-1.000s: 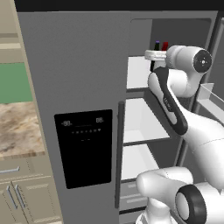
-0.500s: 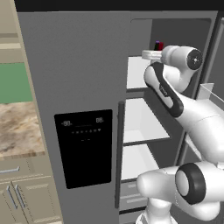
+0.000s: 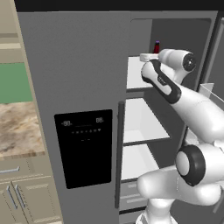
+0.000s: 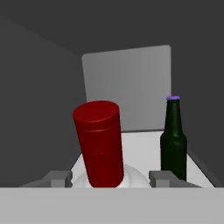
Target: Place the beer and liquor on the top shelf of the fridge to keep them out of children's reach, and place the kiwi on lower shelves for easy access.
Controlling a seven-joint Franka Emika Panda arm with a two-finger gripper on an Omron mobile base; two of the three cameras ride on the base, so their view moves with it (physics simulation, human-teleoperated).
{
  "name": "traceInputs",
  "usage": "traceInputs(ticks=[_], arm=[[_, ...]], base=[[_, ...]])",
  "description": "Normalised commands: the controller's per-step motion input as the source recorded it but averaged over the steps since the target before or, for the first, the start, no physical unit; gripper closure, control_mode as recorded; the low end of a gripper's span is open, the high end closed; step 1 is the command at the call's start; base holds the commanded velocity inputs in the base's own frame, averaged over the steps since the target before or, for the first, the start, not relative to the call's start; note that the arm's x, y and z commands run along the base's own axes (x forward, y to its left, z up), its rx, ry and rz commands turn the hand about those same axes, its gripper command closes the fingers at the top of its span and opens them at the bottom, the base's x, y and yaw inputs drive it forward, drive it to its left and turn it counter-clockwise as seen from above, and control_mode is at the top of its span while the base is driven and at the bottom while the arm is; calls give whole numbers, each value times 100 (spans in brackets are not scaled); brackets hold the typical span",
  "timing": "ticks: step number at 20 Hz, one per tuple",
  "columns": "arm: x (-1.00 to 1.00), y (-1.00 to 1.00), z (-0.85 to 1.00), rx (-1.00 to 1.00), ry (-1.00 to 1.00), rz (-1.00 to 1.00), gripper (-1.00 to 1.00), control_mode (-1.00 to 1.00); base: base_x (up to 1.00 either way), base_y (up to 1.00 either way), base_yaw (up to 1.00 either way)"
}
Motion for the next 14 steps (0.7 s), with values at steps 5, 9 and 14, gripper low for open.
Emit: traceInputs(ticks=[5, 9, 14], arm=[[49, -1, -8, 0, 0, 3, 100, -100], [53, 0, 0, 0, 0, 1, 100, -100], [47, 0, 0, 0, 0, 1, 100, -100]], base=[[0, 0, 0], [0, 0, 0], [0, 0, 0]])
